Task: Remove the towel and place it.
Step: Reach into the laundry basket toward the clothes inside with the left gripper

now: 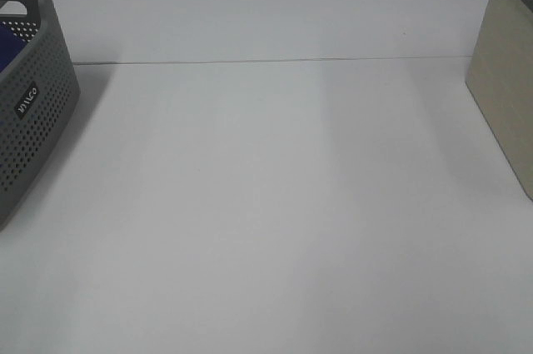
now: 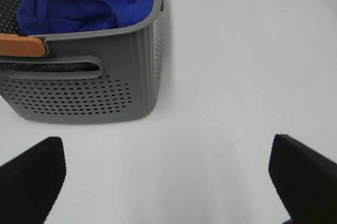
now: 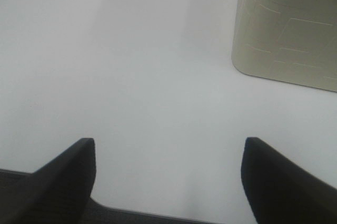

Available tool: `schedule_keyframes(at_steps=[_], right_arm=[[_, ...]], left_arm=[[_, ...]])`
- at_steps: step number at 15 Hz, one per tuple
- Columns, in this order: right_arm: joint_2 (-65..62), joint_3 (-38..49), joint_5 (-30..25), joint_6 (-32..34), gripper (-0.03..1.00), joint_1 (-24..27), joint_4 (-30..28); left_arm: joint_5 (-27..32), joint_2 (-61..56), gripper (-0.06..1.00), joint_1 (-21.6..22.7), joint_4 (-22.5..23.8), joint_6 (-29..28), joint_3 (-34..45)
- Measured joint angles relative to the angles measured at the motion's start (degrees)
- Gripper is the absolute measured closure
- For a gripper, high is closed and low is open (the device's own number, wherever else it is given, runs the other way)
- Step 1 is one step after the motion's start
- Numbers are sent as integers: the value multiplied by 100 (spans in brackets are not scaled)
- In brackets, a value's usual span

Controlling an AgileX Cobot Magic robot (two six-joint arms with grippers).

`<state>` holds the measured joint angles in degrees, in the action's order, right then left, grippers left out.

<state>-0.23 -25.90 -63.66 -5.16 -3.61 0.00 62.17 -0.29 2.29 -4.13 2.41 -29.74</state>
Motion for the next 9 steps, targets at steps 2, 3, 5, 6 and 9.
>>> schedule_keyframes(at_steps=[2, 3, 5, 6, 9], right_arm=[[0, 0, 0, 0, 21, 0, 0], [0, 0, 0, 0, 21, 0, 0], [0, 0, 0, 0, 21, 0, 0], [0, 0, 0, 0, 21, 0, 0], [0, 0, 0, 0, 21, 0, 0]], left_arm=[[0, 0, -4, 0, 0, 0, 0], [0, 0, -4, 0, 0, 0, 0], [0, 0, -4, 0, 0, 0, 0], [0, 0, -4, 0, 0, 0, 0], [0, 0, -4, 0, 0, 178, -11]])
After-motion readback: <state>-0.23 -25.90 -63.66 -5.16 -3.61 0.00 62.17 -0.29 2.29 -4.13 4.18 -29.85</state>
